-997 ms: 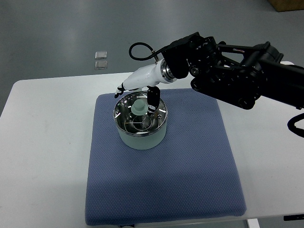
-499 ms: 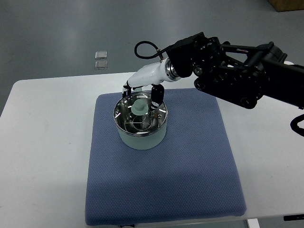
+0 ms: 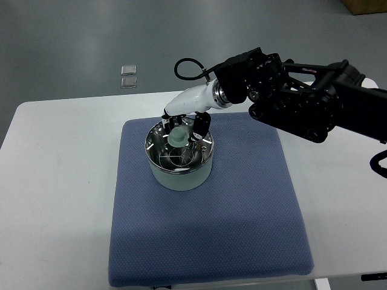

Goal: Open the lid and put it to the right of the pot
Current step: 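Close the right hand's fingers around the green lid knob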

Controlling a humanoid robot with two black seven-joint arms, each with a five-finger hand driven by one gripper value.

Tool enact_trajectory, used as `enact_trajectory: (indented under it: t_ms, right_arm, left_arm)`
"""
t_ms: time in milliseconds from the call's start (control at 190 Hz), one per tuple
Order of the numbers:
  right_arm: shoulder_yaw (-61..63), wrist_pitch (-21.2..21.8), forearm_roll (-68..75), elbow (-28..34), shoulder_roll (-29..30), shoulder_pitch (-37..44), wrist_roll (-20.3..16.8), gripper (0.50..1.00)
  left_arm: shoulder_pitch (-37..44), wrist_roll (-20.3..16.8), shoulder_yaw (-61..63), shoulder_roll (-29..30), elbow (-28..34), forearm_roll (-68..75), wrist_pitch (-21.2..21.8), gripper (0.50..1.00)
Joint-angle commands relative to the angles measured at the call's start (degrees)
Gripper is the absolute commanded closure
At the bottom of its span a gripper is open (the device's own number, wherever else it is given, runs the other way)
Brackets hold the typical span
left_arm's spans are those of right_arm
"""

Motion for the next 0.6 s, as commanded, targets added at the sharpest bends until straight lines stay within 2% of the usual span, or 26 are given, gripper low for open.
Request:
enact_trajectory:
  t_ms: [0,205,294,593]
  right_arm:
    - [0.07,-0.01,0.0,-0.01,0.0,-0.01,-0.05,0.867]
    - [0.16,0.07,0.08,-0.01,-0.09,-0.01,-0.05,0.934]
    - [0.33,0.07,0.08,-0.01,-0.09,-0.19,-0.05,1.0]
    - [0.86,0.16,0.17,0.08,-0.79,-0.8,0.04,1.0]
  left_arm:
    - [0.0,0.0,0.0,0.0,0.0,0.0,0.02,0.5]
    - [0.0,0.0,0.0,0.0,0.0,0.0,0.02,0.5]
    - [0.0,0.0,0.0,0.0,0.0,0.0,0.02,0.5]
    - [0.0,0.0,0.0,0.0,0.0,0.0,0.02,0.5]
